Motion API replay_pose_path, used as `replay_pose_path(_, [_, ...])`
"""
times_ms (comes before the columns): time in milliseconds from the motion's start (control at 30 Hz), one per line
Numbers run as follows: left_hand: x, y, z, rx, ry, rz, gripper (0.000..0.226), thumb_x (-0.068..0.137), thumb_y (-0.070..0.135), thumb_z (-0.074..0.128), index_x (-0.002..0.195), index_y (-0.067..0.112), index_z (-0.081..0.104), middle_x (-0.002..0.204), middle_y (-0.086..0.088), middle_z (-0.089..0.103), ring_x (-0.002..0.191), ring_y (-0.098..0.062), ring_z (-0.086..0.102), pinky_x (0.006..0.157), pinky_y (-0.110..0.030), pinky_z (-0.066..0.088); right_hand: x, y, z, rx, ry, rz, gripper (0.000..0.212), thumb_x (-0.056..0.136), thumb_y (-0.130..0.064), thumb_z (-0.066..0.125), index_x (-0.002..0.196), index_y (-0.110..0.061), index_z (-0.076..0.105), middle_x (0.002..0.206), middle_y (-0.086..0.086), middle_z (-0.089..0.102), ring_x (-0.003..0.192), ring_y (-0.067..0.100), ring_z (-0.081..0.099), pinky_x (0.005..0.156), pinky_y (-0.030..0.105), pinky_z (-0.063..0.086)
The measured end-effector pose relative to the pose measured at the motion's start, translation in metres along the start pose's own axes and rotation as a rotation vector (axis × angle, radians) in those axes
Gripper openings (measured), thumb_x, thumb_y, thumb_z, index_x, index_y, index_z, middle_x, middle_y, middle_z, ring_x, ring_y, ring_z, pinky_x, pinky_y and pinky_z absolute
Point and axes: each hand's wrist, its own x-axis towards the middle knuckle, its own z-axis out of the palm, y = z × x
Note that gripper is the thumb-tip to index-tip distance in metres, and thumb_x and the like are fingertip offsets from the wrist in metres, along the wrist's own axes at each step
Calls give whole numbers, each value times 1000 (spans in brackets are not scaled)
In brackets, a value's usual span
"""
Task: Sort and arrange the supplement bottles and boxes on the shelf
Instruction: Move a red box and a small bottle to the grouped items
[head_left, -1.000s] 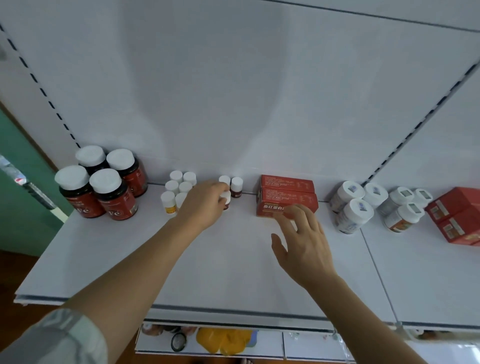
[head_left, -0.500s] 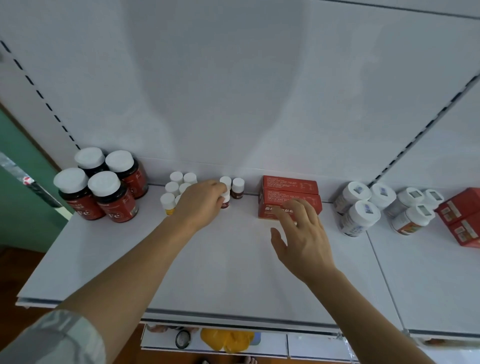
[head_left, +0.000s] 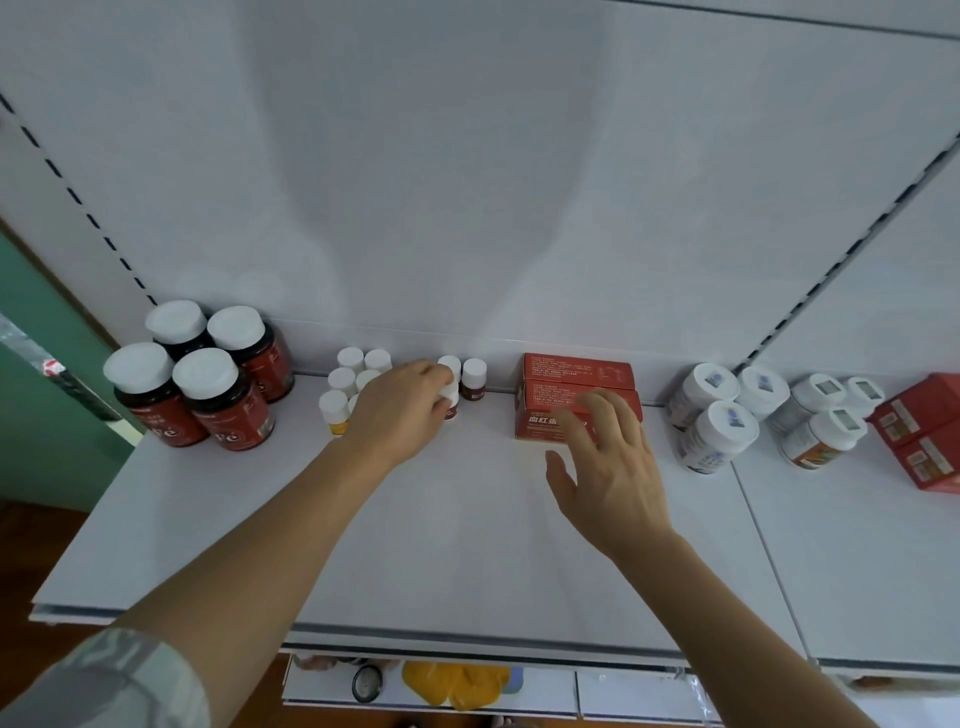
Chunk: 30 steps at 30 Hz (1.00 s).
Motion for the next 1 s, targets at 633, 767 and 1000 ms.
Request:
replay_pose_path(633, [-11,87,-12,7,180,254,54,94,47,46,132,9,55,138,-11,53,131,-30,44,108,-47,40,-36,8,-52,-197,-130,231,63,97,-48,43,148,-11,40,154,18,37,147,36,26,117,52,28])
replay_pose_path(767, [-19,132,-3,25,138,271,60,95,52,45,140,12,49,149,-11,44,142,-30,33,115,-48,31,-66,30,-78,-237,-144,310,66,97,-52,38,149,-10,38,156,19,34,147,36,25,117,52,27])
replay_pose_path(1000, [-33,246,1,49,131,362,66,94,57,35,143,14,45,153,-12,39,144,-32,29,116,-51,29,-134,88,-134,-246,-100,435,67,97,-54,35,148,-10,40,155,19,35,147,36,25,119,51,25])
